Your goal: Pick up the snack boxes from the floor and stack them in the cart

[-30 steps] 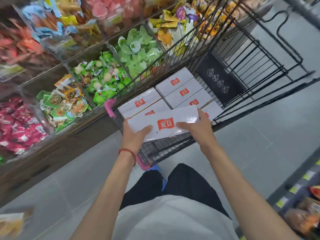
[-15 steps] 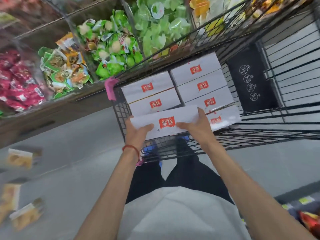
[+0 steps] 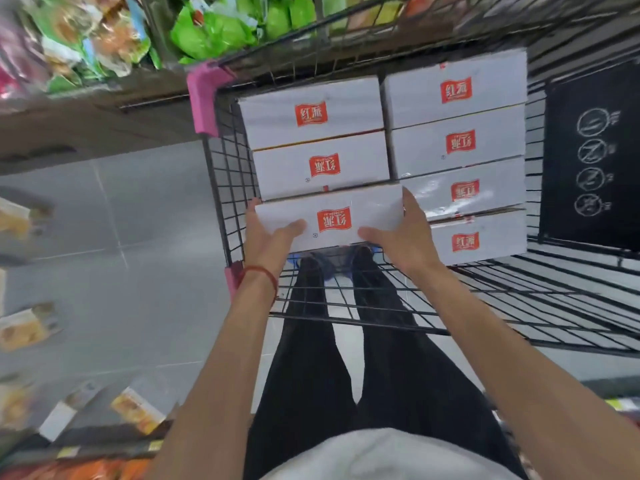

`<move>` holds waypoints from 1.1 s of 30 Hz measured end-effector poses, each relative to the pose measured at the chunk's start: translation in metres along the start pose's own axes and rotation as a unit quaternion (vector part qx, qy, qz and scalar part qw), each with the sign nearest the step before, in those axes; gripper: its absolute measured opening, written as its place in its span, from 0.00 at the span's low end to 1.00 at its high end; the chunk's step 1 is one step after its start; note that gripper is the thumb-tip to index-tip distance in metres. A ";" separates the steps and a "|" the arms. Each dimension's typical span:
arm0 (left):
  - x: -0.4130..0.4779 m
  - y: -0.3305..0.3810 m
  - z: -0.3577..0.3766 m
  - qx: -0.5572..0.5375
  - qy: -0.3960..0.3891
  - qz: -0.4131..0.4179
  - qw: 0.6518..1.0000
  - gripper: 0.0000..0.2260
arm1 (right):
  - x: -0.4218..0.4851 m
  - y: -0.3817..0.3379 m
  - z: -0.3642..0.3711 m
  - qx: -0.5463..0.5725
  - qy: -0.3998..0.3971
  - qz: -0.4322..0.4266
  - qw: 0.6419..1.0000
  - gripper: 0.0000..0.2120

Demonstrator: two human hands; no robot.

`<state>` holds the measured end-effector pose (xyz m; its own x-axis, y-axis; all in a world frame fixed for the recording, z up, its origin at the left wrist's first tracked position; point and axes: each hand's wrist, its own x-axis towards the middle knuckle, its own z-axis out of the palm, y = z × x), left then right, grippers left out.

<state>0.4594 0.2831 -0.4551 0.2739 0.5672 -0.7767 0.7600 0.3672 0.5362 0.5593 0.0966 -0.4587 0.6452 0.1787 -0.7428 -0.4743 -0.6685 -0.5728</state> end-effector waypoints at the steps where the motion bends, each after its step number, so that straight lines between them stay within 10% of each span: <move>1: 0.005 -0.003 0.002 -0.001 0.002 -0.001 1.000 0.33 | 0.006 0.002 0.003 -0.010 0.009 -0.001 1.000 0.39; 19: 0.038 -0.022 0.022 0.048 0.011 0.032 0.998 0.29 | 0.006 0.018 0.049 -0.036 0.172 -0.040 0.984 0.34; 33: 0.034 -0.014 0.030 0.050 0.012 0.012 0.999 0.31 | 0.007 0.033 0.051 -0.200 0.098 -0.076 0.972 0.27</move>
<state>0.4759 0.2754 -0.4986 0.2792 0.5936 -0.7548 0.8084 0.2790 0.5184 0.5177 0.1127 -0.5000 0.8095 0.1825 -0.5580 -0.1200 -0.8790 -0.4614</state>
